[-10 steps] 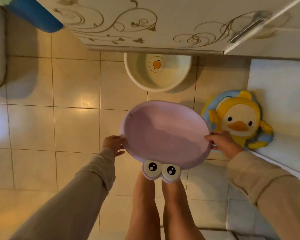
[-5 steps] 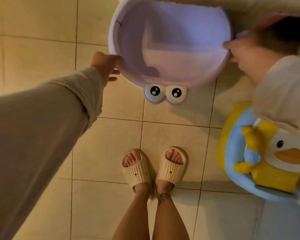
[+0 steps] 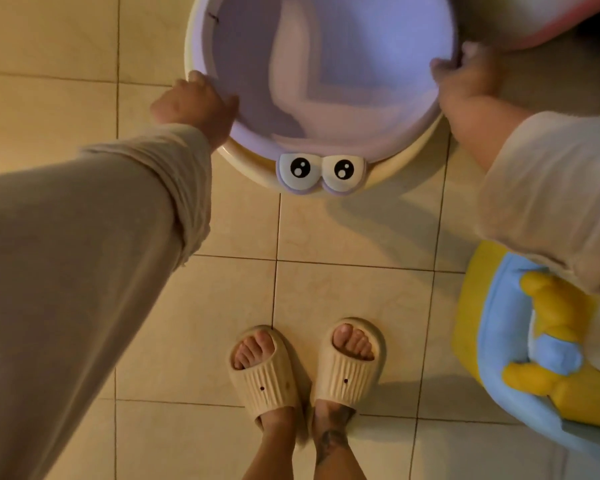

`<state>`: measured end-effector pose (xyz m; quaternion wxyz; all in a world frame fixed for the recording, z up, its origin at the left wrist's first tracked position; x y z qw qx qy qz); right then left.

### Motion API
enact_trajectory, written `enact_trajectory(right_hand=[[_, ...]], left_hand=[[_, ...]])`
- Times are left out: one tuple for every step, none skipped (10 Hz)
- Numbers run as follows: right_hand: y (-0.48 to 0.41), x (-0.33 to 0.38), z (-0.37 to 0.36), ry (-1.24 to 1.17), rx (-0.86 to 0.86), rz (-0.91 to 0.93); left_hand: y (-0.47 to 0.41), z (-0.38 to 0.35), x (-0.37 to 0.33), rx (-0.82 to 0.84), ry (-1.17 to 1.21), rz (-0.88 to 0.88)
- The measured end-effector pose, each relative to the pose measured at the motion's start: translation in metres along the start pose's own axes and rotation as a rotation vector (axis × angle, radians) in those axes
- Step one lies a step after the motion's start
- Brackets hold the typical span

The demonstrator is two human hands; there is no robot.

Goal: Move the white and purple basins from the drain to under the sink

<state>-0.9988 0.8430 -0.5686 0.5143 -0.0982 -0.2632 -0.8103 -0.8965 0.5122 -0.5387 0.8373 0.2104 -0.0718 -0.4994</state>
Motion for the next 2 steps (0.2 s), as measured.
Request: enact_trajectory(right_hand=[[0.046,-0.012,0.014,-0.096,0.119,-0.130],[0.135,-0.036,0.066,-0.309,0.253,-0.195]], left_hand=[[0.029,0.007,0.011,0.114,0.137,0.023],[0.084,0.009,0.019,0.213,0.244,-0.012]])
Point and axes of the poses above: each hand's wrist, its own y-axis away from the middle knuckle, its own z-axis out of the back of the hand, x = y × z, the point moved 5 cm from there along -y, towards the middle knuckle, and after that the axes turned 5 degrees about y, right-handed, at the moved point
